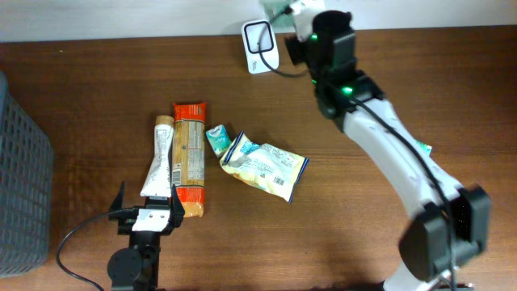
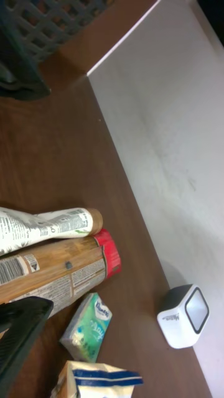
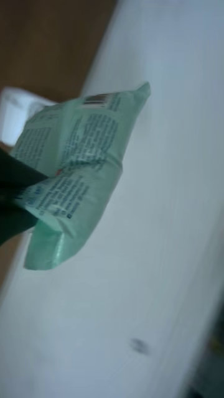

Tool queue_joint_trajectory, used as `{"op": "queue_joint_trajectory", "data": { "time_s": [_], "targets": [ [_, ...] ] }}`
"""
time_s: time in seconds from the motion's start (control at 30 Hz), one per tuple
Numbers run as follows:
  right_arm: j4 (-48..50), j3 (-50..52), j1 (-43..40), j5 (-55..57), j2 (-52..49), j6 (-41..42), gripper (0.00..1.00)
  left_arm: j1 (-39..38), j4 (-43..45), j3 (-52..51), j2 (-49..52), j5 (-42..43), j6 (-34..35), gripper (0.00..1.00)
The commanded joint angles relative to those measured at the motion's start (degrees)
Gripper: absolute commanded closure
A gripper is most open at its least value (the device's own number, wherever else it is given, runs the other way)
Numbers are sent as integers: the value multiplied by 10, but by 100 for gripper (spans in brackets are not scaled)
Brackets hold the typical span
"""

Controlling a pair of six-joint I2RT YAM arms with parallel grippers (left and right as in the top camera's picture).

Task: Scan the item barcode
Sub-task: 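Carry the wipes pack up and hold it under the scanner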

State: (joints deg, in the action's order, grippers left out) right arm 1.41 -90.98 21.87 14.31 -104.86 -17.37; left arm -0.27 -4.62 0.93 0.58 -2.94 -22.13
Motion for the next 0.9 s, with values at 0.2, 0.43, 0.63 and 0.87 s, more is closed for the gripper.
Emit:
{"op": "queue_joint_trajectory", "data": {
  "time_s": [0.2, 0.43, 0.63, 0.87],
  "targets": [
    [451, -1, 10, 35, -242, -434, 96, 3, 1, -4, -2, 2, -7, 1],
    [460, -1, 10, -8, -296, -485, 96, 3, 1, -4, -2, 2, -7, 1],
    [414, -1, 10, -38, -298, -542, 96, 3, 1, -4, -2, 2, -7, 1],
    [420, -1, 8, -81, -304, -630, 96, 3, 1, -4, -2, 2, -7, 1]
  ]
}}
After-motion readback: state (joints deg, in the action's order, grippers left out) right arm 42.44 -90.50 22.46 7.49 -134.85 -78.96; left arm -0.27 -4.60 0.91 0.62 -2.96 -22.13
